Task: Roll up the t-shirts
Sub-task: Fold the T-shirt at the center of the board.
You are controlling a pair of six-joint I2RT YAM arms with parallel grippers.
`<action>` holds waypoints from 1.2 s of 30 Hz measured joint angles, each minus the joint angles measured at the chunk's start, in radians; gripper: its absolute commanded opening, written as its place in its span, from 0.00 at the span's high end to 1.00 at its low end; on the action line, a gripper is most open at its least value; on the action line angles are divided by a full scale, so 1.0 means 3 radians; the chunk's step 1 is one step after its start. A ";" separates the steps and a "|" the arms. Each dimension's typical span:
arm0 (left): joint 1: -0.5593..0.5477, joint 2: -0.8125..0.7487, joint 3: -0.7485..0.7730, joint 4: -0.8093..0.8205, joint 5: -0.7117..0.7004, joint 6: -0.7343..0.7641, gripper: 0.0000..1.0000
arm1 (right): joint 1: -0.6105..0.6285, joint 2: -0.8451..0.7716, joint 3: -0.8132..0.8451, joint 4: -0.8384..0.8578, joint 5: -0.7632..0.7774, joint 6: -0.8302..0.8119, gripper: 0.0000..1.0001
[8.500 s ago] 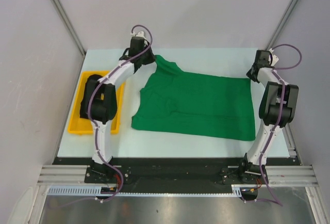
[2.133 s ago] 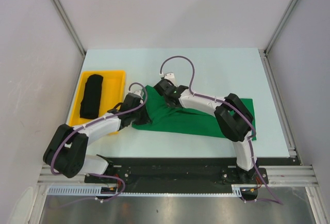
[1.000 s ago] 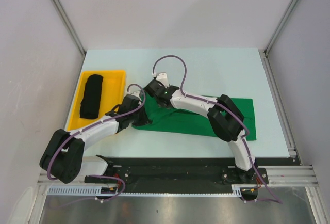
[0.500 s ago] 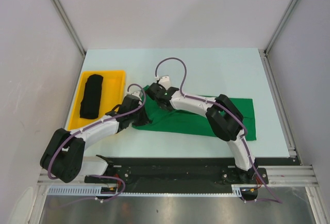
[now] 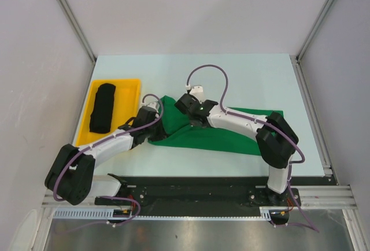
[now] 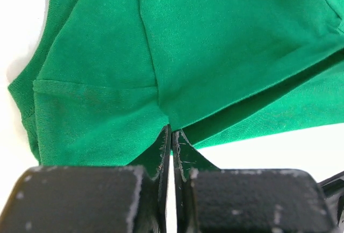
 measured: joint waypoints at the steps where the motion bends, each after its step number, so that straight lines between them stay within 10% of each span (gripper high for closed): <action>1: 0.0000 -0.0001 0.0000 0.0000 0.0000 0.0000 0.97 | 0.0000 -0.0050 -0.0058 0.0025 -0.0034 0.0032 0.92; 11: -0.0001 -0.0177 -0.0084 -0.0020 0.0005 0.0022 0.91 | 0.0047 -0.0106 -0.0537 0.0168 -0.0287 0.0282 0.80; 20: -0.0004 -0.0618 -0.0139 -0.0198 0.0014 0.0034 0.48 | 0.0071 -0.0387 -0.0776 0.0290 -0.0423 0.0295 0.65; 27: 0.0058 -0.0841 0.0020 -0.0365 -0.0109 0.0045 0.55 | -0.0095 -0.0855 -0.0823 0.0572 -0.0661 0.0187 0.71; 36: 0.0505 0.0539 0.0839 -0.0242 -0.0197 0.0158 0.62 | -0.0057 -0.0783 -0.0973 0.0893 -0.0977 0.0182 0.75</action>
